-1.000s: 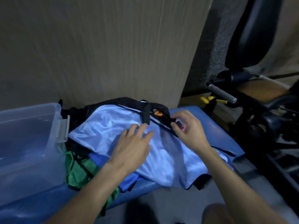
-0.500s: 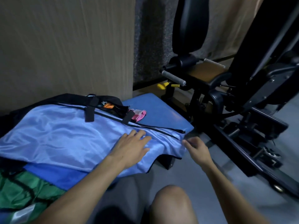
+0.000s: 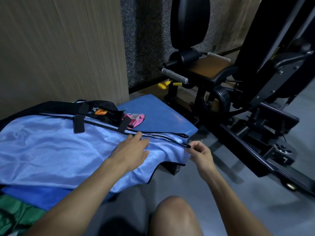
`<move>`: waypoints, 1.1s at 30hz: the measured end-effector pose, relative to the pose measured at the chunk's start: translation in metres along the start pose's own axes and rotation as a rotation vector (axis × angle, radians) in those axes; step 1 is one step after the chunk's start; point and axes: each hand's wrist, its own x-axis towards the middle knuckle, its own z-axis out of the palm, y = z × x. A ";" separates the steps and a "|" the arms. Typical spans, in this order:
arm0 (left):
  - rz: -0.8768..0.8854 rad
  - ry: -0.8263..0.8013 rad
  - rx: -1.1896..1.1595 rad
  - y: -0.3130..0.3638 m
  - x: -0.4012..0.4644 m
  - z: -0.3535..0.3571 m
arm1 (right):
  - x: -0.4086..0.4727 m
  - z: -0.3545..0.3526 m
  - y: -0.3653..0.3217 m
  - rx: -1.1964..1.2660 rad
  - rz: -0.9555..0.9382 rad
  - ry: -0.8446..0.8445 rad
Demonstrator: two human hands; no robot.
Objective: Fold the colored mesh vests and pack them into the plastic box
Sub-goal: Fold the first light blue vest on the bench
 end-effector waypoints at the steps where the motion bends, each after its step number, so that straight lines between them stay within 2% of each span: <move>1: 0.002 -0.005 -0.004 -0.001 0.001 0.002 | 0.001 0.000 -0.001 0.008 -0.002 0.020; 8: 0.001 0.063 0.020 -0.011 0.000 0.012 | 0.012 0.013 -0.006 -0.007 -0.044 0.132; 14: 0.030 0.128 0.050 -0.020 -0.002 0.020 | 0.018 0.026 -0.004 -0.064 0.009 0.171; 20: 0.068 0.279 0.134 -0.032 -0.011 0.035 | 0.019 0.019 0.000 -0.102 0.031 0.125; 24: 0.053 0.286 0.199 -0.035 -0.014 0.043 | 0.017 0.018 -0.008 -0.152 0.013 0.068; 29: 0.081 0.324 0.228 -0.041 -0.015 0.051 | 0.024 0.019 -0.035 -0.070 -0.082 0.105; 33: 0.055 0.325 0.199 -0.038 -0.005 0.049 | 0.056 0.016 -0.086 -0.191 -0.275 0.172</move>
